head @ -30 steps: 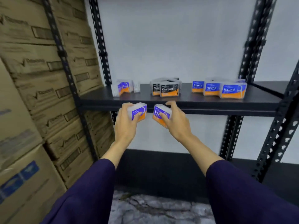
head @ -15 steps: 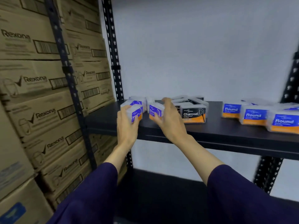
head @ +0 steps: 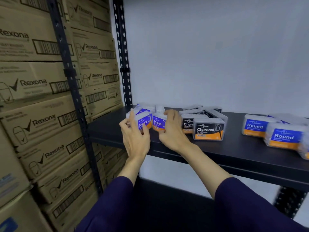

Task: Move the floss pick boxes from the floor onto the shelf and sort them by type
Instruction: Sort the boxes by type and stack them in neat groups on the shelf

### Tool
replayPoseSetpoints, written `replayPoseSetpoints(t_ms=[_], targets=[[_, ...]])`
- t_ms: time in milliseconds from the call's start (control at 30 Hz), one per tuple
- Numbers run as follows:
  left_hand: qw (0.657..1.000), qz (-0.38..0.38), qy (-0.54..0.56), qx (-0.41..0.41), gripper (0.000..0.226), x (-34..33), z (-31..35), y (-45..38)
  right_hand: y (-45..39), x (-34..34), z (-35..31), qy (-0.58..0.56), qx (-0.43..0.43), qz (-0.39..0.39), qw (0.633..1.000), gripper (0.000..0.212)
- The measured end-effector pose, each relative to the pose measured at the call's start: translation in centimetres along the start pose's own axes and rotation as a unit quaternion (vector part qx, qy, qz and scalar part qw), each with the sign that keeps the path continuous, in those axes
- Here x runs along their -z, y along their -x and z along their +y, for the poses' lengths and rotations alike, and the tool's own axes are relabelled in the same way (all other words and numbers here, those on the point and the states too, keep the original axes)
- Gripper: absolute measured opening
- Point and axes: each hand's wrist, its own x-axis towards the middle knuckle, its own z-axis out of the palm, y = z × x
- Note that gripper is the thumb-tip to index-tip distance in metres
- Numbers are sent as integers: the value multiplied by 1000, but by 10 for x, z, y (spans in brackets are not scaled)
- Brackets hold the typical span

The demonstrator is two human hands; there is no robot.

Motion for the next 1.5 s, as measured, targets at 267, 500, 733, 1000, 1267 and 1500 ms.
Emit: replayPoseSetpoints(t_ms=[267, 500, 733, 1000, 1267, 1500], targets=[[1000, -11, -23, 13, 71, -8, 1, -3, 1, -2, 4, -9, 27, -26, 999, 56], [995, -44, -58, 67, 64, -9, 1, -8, 1, 0, 6, -29, 23, -57, 998, 67], [985, -96, -80, 116, 72, -9, 4, -17, 0, 0, 6, -17, 15, -44, 999, 66], [979, -119, -110, 120, 80, -7, 4, -19, -2, -3, 4, -4, -31, -22, 999, 56], [980, -127, -96, 118, 70, -7, 1, -21, 0, -5, 4, 46, -14, -51, 998, 55], [966, -171, -147, 130, 84, -5, -1, -28, -3, -7, 5, 55, -12, -87, 995, 68]])
